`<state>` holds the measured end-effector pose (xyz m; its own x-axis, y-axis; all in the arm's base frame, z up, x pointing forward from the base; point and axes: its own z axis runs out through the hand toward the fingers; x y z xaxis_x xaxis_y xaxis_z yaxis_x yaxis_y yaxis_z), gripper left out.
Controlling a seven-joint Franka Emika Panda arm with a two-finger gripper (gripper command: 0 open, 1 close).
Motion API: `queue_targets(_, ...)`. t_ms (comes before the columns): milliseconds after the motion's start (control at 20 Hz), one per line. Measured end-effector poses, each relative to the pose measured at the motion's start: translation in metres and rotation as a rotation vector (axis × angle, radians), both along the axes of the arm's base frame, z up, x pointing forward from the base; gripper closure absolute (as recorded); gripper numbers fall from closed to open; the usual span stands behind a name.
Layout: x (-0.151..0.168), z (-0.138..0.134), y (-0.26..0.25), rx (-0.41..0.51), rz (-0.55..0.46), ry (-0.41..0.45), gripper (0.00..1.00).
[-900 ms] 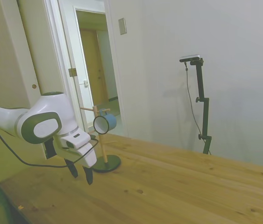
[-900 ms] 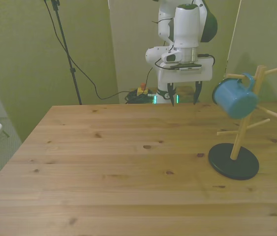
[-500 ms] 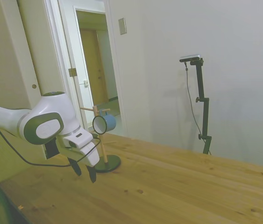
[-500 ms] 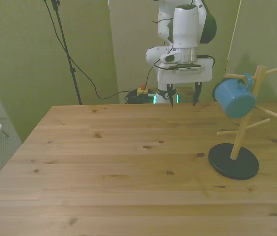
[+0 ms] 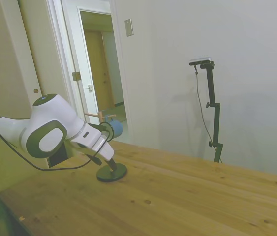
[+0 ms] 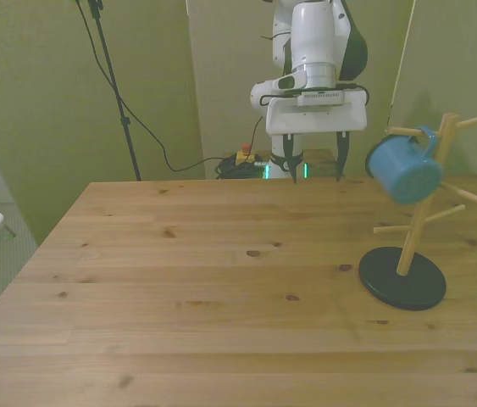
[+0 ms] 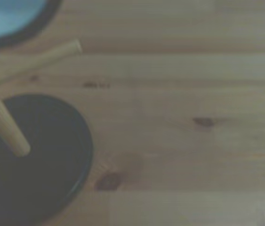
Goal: Unload the mug
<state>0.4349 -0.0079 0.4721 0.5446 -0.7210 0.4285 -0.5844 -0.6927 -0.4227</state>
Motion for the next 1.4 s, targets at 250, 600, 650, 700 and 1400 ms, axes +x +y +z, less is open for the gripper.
queue_targets(250, 0.008, 0.015, 0.01, -0.05, 0.013, -0.189, 0.0)
queue_targets(600, 0.043, 0.021, 0.026, -0.121, 0.024, -0.287, 0.0)
queue_targets(650, 0.048, 0.021, 0.029, -0.127, 0.028, -0.289, 0.0)
queue_targets(700, 0.051, 0.022, 0.034, -0.133, 0.035, -0.292, 0.0)
queue_targets(1400, 0.079, 0.037, 0.062, -0.141, 0.071, -0.282, 1.0)
